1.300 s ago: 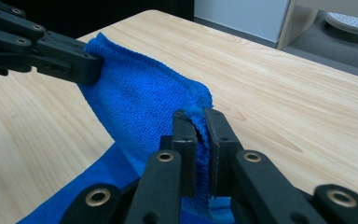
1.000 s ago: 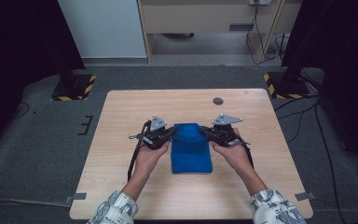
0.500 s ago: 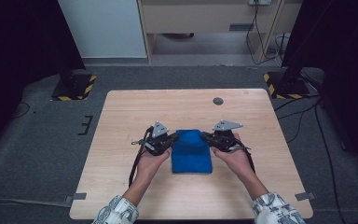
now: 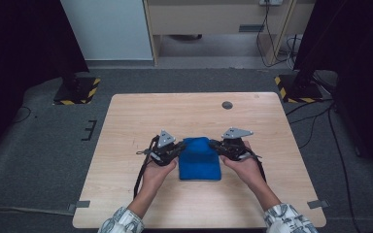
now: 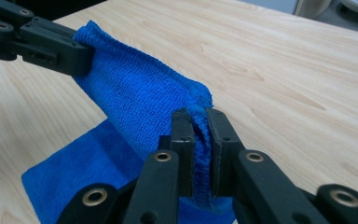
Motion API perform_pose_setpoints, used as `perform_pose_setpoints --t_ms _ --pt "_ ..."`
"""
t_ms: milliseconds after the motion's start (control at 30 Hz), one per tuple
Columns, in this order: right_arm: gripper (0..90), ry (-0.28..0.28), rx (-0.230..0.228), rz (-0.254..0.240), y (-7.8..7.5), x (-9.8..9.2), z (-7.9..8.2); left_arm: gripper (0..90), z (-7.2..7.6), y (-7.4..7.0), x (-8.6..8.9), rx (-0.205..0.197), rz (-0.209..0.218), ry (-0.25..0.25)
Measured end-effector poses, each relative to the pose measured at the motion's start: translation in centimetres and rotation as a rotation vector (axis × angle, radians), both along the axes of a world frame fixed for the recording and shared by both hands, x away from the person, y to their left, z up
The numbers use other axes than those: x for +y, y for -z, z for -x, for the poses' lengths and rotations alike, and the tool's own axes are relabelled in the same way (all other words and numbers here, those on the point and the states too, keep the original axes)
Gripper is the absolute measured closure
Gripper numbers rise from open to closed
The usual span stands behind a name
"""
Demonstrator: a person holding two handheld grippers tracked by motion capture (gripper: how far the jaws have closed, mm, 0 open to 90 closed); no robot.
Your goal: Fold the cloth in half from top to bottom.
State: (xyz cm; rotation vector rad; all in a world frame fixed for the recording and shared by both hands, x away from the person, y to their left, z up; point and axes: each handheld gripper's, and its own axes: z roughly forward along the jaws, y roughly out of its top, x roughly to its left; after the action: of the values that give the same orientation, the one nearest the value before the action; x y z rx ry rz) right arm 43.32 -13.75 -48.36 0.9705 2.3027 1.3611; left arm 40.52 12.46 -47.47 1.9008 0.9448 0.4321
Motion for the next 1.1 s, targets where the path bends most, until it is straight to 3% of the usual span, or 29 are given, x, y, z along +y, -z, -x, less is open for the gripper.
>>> perform_pose_setpoints --t_ms 700,1100 --pt "80.4 -0.011 0.019 0.019 1.2 0.2 0.6 83.3 0.5 1.7 0.2 0.033 -0.002 0.003" --pt "80.5 -0.016 0.018 0.012 1.0 0.2 0.7 81.5 0.7 2.0 0.2 0.031 -0.006 0.004"
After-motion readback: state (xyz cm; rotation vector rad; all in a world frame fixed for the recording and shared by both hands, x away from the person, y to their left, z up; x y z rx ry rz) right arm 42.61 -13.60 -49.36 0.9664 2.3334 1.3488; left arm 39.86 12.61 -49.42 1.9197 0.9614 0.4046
